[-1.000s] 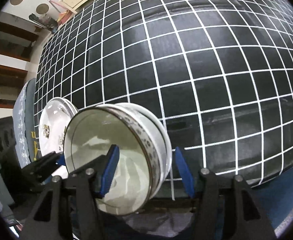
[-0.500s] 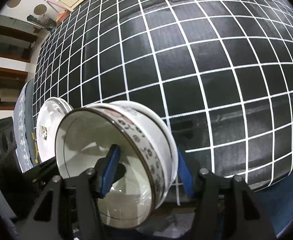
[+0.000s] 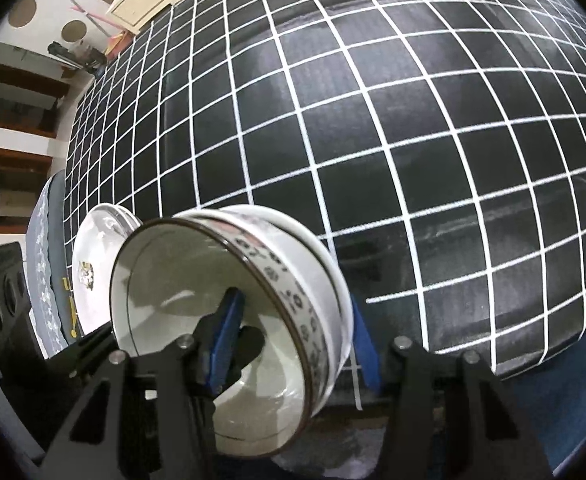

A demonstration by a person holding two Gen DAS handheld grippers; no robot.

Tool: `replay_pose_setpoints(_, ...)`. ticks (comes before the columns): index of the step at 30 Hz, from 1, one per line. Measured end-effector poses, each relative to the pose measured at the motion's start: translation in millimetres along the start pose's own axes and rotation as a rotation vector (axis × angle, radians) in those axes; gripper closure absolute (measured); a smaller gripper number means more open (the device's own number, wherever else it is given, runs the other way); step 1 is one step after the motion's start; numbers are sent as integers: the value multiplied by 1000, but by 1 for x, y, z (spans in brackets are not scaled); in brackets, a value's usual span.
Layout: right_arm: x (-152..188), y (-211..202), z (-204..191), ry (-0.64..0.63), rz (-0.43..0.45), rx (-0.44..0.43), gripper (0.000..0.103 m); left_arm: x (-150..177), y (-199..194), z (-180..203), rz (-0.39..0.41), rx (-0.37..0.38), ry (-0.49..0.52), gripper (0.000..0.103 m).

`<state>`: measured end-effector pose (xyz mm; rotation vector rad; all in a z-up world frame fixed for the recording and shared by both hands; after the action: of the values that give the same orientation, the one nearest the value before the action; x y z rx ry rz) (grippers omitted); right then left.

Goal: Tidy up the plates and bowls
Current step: 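Lift the nested bowls with both grippers and carry them over the plate stack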

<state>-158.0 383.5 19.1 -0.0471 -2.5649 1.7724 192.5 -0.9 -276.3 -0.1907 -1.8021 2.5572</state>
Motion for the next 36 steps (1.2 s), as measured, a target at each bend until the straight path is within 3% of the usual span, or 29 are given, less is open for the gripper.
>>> replay_pose_setpoints(9, 0, -14, -1, 25, -4, 25, 46, -4, -9, 12, 6, 6, -16, 43)
replay_pose_setpoints(15, -1, -29, -27, 11, -11, 24, 46, -10, -35, 7, 15, -4, -44, 43)
replay_pose_setpoints(26, -14, -20, -122, -127, -29, -9, 46, -14, -97, -66, 88, -51, -173, 43)
replay_pose_setpoints(36, -20, 25, -158, -149, -110, -7, 46, -4, -91, -116, 60, -67, -252, 43)
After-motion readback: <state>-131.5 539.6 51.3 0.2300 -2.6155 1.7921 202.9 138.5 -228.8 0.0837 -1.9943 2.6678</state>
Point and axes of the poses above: each gripper's, at about its wrist camera, not at the fingertips, and y roughly the way its jaws point, z to its right, x to its underside, the point moved 1 cm from there along y, roughly the way its jaws point, and after that the axes turned 2 degrees about y, right-handed, at the moved point
